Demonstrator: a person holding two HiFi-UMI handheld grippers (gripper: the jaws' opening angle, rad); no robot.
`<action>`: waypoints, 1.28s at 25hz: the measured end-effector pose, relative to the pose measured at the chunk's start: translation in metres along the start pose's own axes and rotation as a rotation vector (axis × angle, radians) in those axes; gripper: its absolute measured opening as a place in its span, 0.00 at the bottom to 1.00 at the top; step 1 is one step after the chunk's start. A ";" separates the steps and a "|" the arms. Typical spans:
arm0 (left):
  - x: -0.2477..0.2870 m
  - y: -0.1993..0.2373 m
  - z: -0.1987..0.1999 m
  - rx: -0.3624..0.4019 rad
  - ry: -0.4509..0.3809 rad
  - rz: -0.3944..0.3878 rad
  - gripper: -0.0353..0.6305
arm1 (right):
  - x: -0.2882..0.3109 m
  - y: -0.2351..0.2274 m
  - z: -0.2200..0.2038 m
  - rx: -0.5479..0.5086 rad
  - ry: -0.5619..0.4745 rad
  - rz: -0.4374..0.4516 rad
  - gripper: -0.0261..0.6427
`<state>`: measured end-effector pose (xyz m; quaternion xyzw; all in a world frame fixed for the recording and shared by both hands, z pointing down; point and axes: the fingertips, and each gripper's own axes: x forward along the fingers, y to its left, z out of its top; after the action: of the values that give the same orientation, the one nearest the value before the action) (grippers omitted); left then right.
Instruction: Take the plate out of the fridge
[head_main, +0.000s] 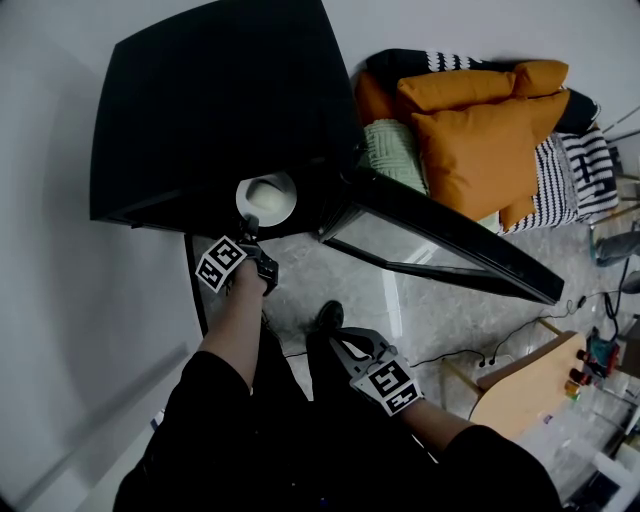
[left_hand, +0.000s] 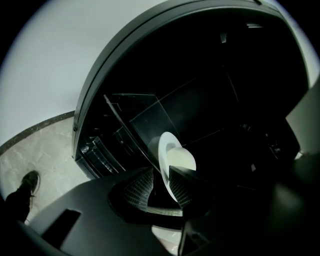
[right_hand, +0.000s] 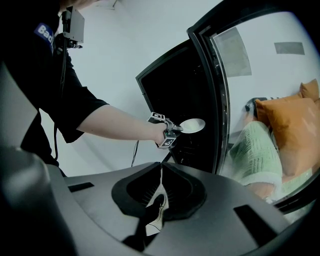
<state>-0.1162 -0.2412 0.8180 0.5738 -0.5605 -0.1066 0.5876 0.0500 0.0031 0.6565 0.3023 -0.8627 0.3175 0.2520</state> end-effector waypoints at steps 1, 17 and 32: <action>0.001 0.000 0.000 -0.004 0.001 0.001 0.18 | 0.000 -0.001 0.000 0.002 0.001 -0.002 0.06; -0.017 0.001 -0.001 -0.185 -0.055 -0.075 0.09 | -0.001 0.003 0.001 0.003 0.006 0.017 0.06; -0.060 -0.011 0.002 -0.239 -0.081 -0.251 0.07 | -0.002 0.015 0.013 -0.038 0.011 0.028 0.06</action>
<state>-0.1334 -0.1999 0.7766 0.5604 -0.4911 -0.2681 0.6106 0.0378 0.0037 0.6409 0.2835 -0.8714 0.3061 0.2581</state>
